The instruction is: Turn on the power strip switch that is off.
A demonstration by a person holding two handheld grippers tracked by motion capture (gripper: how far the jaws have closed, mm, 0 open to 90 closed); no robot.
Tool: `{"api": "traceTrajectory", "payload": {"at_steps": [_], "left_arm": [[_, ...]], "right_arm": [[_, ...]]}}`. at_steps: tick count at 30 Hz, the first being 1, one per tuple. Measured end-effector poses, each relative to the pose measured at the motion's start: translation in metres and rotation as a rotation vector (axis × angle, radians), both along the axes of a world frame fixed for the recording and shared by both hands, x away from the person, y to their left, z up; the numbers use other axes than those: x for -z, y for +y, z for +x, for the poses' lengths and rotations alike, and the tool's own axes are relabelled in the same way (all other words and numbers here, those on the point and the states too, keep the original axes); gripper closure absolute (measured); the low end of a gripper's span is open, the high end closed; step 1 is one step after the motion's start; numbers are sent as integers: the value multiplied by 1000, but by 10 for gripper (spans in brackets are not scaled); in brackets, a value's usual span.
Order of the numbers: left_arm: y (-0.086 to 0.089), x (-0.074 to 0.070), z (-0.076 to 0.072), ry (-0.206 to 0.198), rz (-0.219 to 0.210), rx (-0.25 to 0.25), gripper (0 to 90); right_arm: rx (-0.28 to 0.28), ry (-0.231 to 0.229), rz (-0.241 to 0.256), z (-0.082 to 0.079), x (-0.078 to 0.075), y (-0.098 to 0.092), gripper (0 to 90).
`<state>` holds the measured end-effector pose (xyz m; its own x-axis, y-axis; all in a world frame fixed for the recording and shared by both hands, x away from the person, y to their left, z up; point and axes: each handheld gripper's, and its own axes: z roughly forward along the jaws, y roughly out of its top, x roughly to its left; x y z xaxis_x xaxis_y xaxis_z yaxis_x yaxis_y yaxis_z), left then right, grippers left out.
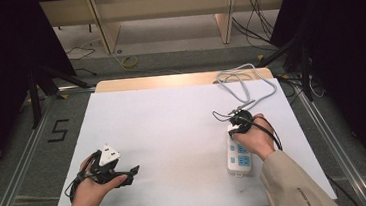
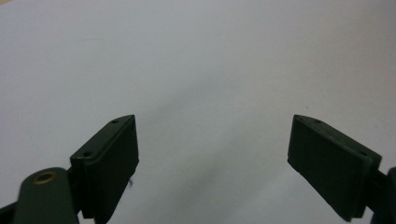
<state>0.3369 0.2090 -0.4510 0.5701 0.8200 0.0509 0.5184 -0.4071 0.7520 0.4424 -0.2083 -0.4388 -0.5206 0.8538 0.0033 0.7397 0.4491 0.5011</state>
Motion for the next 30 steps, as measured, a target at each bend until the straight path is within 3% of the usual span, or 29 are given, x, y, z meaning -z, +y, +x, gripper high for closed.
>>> {"api": "traceTrajectory", "payload": {"at_steps": [30], "left_arm": [[-1, 0, 0, 0, -3, -3, 160]], "right_arm": [[16, -4, -5, -1, 2, 2, 900]]}}
